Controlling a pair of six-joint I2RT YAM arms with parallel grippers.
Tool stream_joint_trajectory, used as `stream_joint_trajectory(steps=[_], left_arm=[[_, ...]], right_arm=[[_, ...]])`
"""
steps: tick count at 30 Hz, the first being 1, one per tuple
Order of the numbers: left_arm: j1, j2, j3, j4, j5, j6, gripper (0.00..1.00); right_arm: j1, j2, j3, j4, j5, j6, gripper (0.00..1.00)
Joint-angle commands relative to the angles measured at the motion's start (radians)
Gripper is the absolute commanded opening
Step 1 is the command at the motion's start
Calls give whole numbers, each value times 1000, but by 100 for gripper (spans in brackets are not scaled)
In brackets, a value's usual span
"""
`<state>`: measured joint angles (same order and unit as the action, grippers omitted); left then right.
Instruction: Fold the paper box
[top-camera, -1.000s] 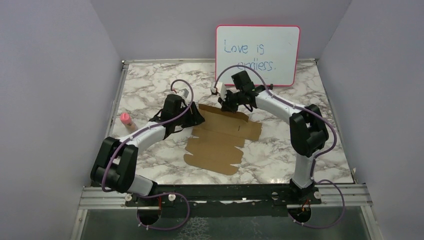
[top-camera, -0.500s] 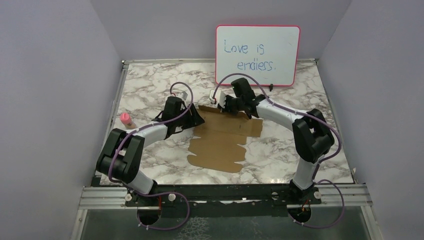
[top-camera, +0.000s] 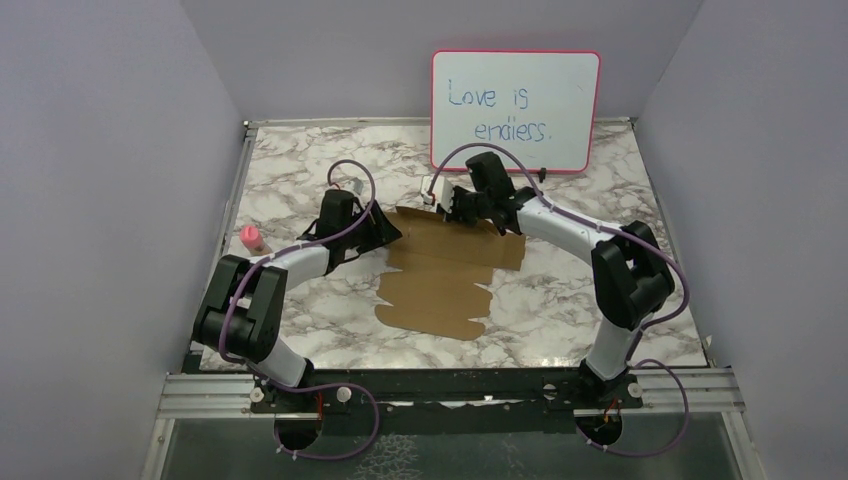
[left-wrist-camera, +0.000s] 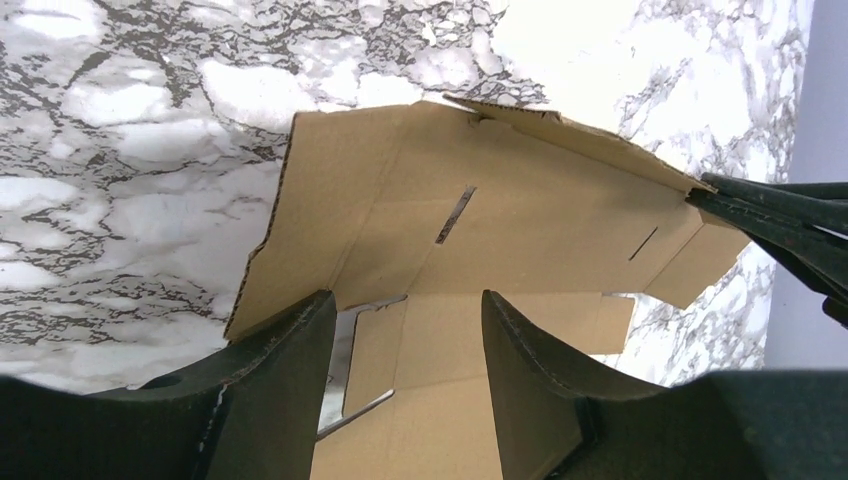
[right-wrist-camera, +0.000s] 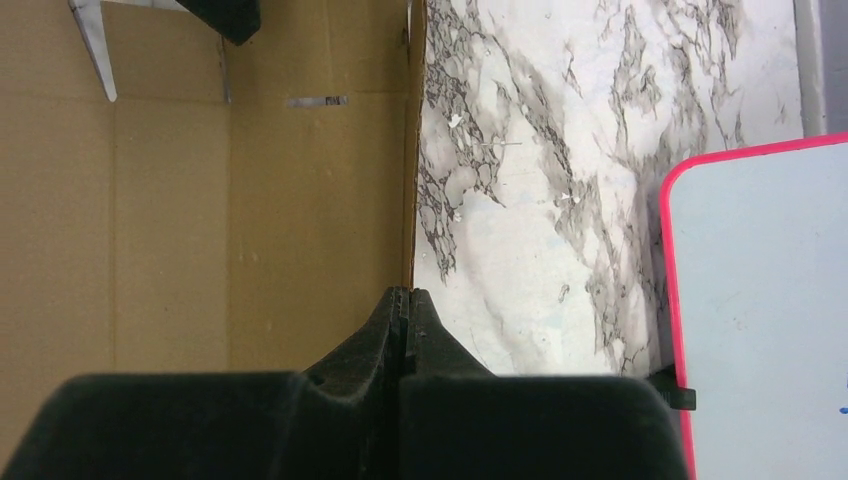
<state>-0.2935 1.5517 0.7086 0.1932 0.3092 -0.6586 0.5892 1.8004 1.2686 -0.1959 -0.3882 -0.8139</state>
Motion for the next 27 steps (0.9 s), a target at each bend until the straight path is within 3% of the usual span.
stream_joint_trajectory(steps=[1, 8, 15, 27], left_arm=[[16, -1, 39, 52, 40, -35, 56], [17, 25, 41, 134, 59, -93, 52], [36, 80, 43, 178, 20, -123, 39], [102, -37, 3, 189, 43, -129, 39]], right_arm=[[3, -53, 21, -15, -47, -14, 1], [2, -79, 19, -19, -74, -16, 1], [3, -87, 22, -47, -98, -19, 1], [3, -88, 25, -64, -112, -31, 1]])
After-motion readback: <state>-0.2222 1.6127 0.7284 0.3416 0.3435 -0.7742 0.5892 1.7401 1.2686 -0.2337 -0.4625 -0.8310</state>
